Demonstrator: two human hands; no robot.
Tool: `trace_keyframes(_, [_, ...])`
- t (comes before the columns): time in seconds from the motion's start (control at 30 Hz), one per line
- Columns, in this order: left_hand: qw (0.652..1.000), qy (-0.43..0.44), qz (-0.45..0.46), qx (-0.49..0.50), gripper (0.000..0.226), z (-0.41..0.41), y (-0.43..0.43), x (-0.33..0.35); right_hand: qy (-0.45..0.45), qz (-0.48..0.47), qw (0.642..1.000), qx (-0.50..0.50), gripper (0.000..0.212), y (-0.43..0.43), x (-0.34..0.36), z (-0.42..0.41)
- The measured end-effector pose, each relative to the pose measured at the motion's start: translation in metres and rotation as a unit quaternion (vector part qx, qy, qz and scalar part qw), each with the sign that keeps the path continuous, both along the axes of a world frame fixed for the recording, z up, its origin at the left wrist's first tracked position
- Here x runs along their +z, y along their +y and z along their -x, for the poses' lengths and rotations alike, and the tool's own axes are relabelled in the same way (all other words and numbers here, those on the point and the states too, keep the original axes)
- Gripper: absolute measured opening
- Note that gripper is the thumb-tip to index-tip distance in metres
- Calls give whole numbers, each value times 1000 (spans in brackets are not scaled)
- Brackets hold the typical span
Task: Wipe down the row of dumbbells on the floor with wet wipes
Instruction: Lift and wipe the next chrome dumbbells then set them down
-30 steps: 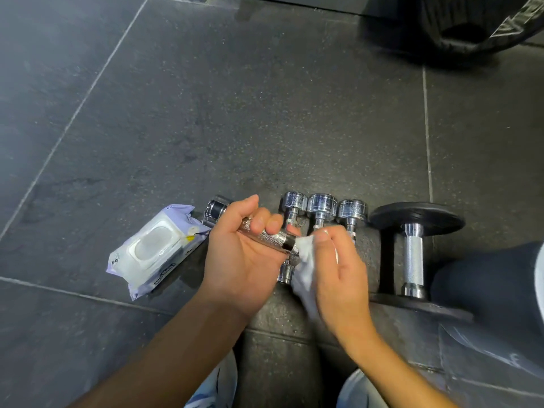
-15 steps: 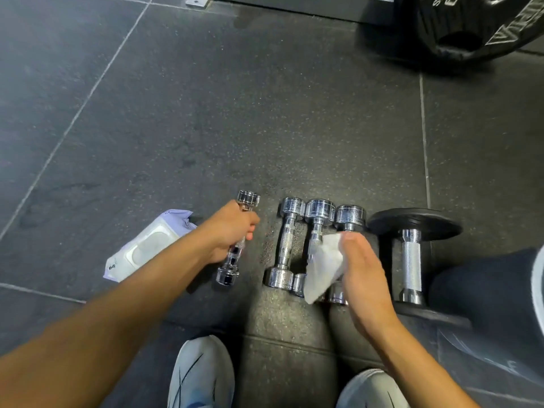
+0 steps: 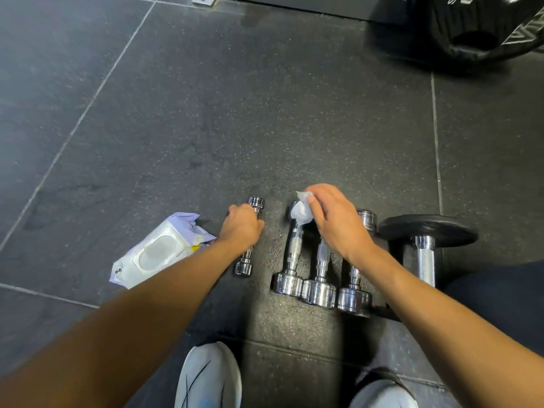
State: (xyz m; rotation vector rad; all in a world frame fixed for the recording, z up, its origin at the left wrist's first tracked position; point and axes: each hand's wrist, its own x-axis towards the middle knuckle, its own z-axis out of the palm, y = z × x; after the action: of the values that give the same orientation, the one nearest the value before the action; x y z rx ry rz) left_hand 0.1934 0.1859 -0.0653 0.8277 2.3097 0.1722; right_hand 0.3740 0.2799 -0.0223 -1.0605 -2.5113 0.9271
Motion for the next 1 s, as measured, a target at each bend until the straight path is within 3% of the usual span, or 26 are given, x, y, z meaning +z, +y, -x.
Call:
trace_keyframes(0.17, [1000, 5, 0, -20, 43, 0, -2, -2, -61, -55, 990, 118, 24, 11, -14, 12])
trace_keyframes(0.33, [999, 15, 3, -37, 48, 3, -5, -2, -87, -45, 988, 122, 27, 14, -20, 13])
trace_keyframes(0.47, [998, 50, -25, -43, 67, -4, -12, 1, -92, -37, 989, 114, 26, 17, -23, 10])
trace_keyframes(0.57, [990, 83, -103, -56, 54, -15, -25, 1, -71, -27, 993, 95, 23, 18, -22, 6])
trace_keyframes(0.73, [990, -9, -138, 30, 42, -8, -37, -5, -45, -39, 994, 91, 18, 17, -18, 1])
trace_keyframes(0.83, [996, -3, -89, 15, 44, -4, -42, -2, -33, -48, 995, 84, 16, 17, -18, -2])
trace_keyframes(0.93, [982, 39, -181, -32, 22, -11, -42, 1, -20, -41, 996, 72, 16, 16, -19, -2])
trace_keyframes(1.0, [980, -12, -192, -56, 15, -27, -37, 3, -11, -35, 998, 55, 18, 16, -19, -1])
